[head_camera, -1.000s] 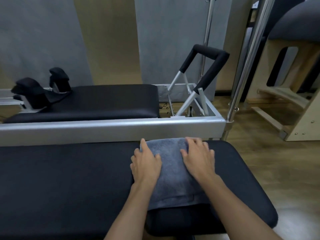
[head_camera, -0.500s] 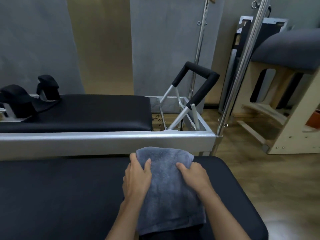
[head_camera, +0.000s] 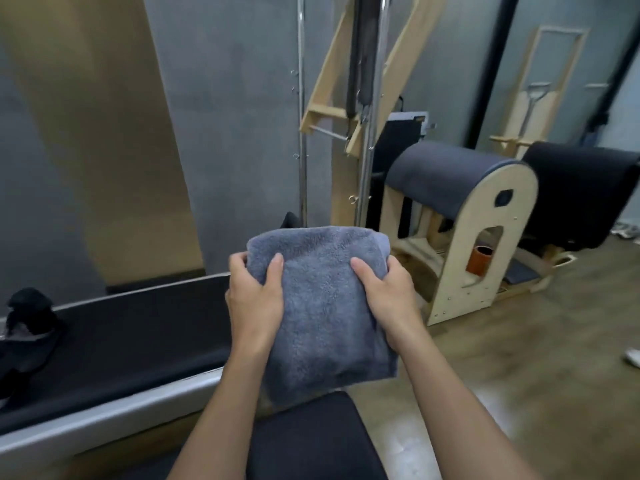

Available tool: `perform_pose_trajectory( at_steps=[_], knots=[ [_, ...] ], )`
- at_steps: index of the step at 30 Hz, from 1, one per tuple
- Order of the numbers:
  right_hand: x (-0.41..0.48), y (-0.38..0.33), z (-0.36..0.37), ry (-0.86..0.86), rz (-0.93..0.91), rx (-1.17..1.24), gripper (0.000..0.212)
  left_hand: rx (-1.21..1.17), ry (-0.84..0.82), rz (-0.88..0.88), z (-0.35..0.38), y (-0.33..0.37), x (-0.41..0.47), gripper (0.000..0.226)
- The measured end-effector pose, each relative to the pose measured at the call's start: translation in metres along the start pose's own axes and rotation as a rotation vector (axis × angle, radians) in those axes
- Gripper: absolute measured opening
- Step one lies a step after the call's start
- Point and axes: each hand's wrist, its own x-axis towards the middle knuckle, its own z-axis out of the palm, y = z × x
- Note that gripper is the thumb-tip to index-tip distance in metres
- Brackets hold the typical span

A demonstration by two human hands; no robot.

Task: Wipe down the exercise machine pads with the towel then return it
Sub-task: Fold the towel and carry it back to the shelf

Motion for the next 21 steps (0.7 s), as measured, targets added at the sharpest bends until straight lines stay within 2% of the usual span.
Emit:
perform_pose_trajectory(
  at_steps=[5, 8, 11, 16, 21],
  knots=[
    [-0.002, -0.131, -0.106, 0.127, -0.035, -0.026, 0.024, -0.045, -0.114, 0.092, 0.015, 0.156, -0.009, 0.028],
    [-0.03, -0.177, -0.161, 0.263, -0.062, -0.046, 0.029, -0.094, -0.223, 0.152, 0.027, 0.213, -0.033, 0.027],
    [-0.08, -0.199, -0.22, 0.472, -0.084, -0.072, 0.025, -0.159, -0.379, 0.222, 0.043, 0.253, -0.079, 0.031],
    [-0.209, -0.227, -0.343, 0.829, -0.047, -0.13, 0.02, -0.345, -0.698, 0.324, 0.075, 0.322, -0.215, 0.03],
    [-0.396, -0.265, -0.471, 1.216, 0.014, -0.273, 0.027, -0.567, -1.114, 0.344, 0.083, 0.401, -0.42, 0.028]
  ],
)
